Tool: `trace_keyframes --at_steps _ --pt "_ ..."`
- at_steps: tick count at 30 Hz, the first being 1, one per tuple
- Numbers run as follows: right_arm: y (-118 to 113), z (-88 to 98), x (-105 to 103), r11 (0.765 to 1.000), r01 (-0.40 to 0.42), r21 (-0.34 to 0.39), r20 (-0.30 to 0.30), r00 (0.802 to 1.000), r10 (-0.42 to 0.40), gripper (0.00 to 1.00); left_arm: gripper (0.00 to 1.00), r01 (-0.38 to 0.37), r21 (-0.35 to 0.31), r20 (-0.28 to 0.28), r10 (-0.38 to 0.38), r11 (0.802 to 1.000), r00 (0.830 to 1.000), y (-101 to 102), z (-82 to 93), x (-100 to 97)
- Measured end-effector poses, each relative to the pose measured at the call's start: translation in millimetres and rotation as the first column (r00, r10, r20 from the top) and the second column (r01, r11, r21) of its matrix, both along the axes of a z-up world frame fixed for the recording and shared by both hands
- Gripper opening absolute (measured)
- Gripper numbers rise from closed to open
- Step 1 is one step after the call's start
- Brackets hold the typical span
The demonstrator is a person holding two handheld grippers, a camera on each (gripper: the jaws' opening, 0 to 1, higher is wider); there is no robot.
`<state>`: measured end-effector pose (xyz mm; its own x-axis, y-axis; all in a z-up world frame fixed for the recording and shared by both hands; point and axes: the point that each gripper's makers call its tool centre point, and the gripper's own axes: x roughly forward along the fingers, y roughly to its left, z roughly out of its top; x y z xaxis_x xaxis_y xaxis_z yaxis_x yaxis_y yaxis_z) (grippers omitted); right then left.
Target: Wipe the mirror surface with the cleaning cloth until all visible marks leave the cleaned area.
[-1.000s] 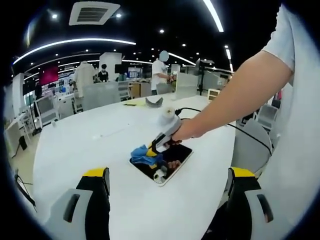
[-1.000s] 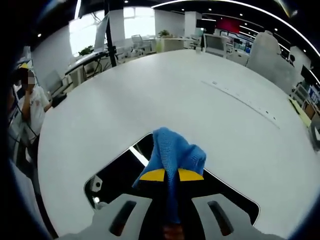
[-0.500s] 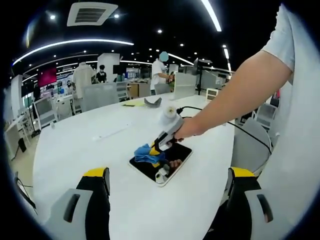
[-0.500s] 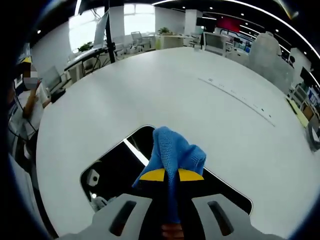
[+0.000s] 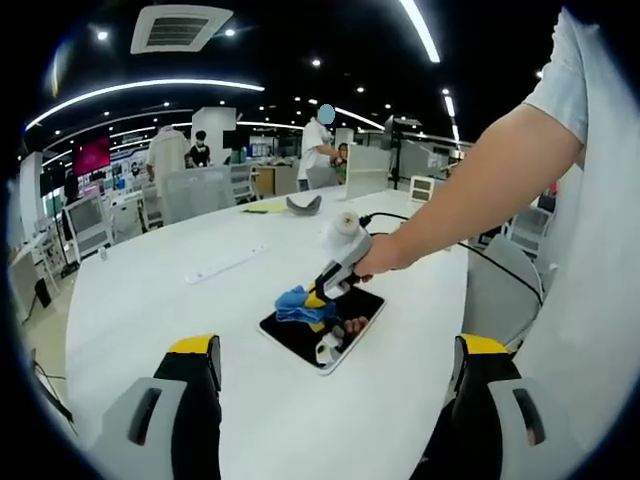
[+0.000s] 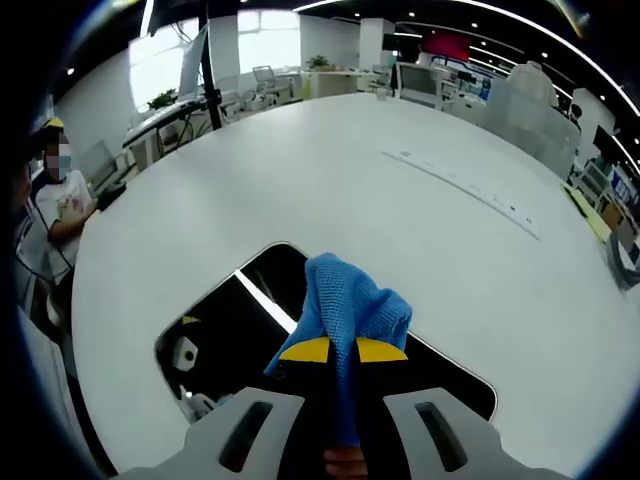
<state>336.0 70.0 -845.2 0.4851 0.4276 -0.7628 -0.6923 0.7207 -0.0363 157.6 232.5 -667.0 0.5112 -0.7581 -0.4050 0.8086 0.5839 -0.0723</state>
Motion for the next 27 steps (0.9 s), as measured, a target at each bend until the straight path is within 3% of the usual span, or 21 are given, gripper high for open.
trace_keyframes --at_steps 12,27 --pt "-18.0 0.3 -1.9 0.999 0.041 0.0 -0.001 0.999 -0.041 0.02 0.98 0.023 0.0 -0.004 -0.023 1.0 1.0 -7.6 -1.6 -0.1" --pt "-63.4 0.4 -12.8 0.991 0.13 -0.037 -0.006 0.992 -0.13 0.02 0.98 0.052 -0.001 0.002 -0.052 0.999 0.999 -15.6 0.3 -5.5"
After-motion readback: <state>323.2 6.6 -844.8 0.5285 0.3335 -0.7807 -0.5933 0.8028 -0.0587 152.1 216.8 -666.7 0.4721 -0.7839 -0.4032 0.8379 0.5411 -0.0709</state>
